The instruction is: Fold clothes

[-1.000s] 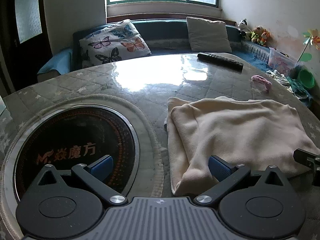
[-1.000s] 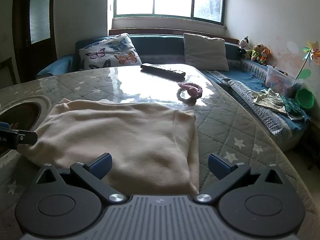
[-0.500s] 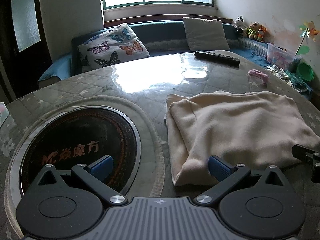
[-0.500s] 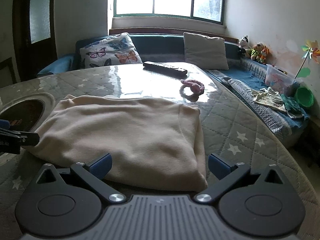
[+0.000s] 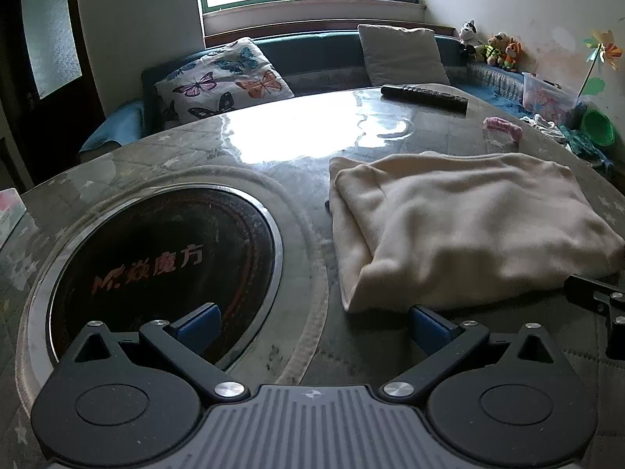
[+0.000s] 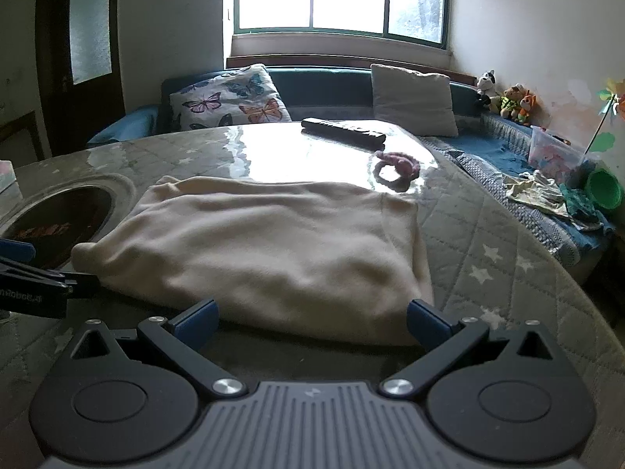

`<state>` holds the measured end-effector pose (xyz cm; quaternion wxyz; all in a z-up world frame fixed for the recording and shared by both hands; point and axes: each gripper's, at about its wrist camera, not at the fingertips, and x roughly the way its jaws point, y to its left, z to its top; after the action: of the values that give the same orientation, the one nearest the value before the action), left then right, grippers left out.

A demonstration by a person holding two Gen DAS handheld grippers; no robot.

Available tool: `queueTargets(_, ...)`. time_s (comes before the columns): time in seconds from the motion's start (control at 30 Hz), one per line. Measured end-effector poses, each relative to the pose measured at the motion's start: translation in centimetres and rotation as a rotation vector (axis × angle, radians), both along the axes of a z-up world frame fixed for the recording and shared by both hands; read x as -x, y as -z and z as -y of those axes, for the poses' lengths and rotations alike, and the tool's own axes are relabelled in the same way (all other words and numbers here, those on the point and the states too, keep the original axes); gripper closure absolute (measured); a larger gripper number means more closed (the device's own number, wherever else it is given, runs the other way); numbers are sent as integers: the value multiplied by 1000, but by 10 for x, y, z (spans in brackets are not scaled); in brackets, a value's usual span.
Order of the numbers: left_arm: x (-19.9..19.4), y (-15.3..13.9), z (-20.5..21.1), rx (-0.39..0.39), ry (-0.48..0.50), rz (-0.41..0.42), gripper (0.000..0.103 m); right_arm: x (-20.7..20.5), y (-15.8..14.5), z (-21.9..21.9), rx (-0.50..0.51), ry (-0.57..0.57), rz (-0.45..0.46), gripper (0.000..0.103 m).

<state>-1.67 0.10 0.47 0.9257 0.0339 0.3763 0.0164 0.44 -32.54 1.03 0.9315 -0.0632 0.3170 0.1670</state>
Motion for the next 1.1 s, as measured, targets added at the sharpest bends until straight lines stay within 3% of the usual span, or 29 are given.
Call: queueTargets(1.1,51,4,-5,-56,-15,15,0,51,3,-18,-15,-64,-29,0)
